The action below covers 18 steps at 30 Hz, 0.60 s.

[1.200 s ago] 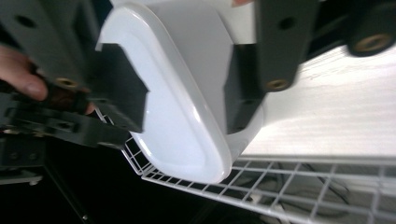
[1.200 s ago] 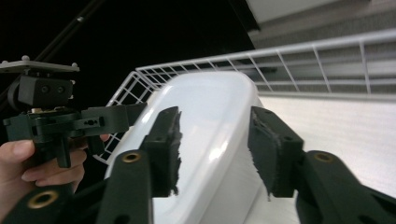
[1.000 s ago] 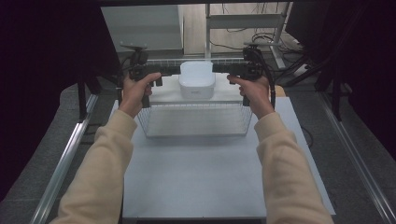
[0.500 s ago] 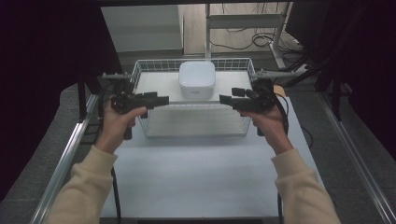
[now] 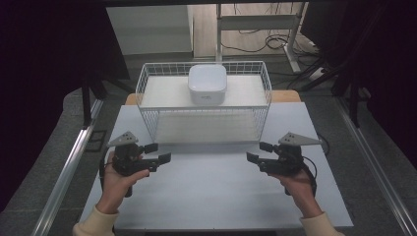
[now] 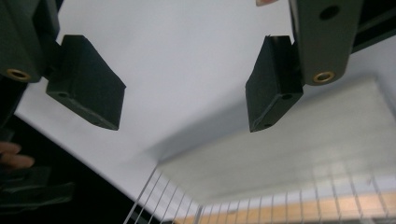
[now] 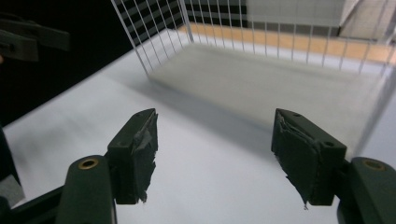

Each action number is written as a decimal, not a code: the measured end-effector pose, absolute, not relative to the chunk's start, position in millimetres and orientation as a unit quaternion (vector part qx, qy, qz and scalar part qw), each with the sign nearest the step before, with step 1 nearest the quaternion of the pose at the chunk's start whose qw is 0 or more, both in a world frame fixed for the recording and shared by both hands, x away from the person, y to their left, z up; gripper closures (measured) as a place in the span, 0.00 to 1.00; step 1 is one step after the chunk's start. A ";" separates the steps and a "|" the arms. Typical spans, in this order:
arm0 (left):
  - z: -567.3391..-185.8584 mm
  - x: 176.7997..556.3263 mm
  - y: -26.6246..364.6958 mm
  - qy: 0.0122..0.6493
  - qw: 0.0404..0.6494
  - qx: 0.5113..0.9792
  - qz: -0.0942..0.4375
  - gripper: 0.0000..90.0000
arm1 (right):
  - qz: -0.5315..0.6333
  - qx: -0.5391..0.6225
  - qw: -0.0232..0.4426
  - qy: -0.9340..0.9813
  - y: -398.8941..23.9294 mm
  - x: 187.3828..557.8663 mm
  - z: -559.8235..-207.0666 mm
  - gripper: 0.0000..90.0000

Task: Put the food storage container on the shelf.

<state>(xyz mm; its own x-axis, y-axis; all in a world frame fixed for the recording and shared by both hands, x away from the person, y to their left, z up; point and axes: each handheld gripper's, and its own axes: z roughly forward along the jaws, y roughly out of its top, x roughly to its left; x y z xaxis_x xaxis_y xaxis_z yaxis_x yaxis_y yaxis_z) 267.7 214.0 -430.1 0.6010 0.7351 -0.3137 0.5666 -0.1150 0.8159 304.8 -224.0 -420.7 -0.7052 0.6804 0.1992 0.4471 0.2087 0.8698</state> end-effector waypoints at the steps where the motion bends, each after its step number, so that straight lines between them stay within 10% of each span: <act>1: -430.1 267.7 214.0 0.439 0.500 0.742 0.084 0.31 | 0.511 0.367 0.114 0.769 -224.0 304.8 -420.7 0.35; 18: -461.2 255.7 232.9 0.480 0.476 0.733 0.080 0.31 | 0.486 0.348 0.170 0.783 -228.6 286.6 -459.9 0.27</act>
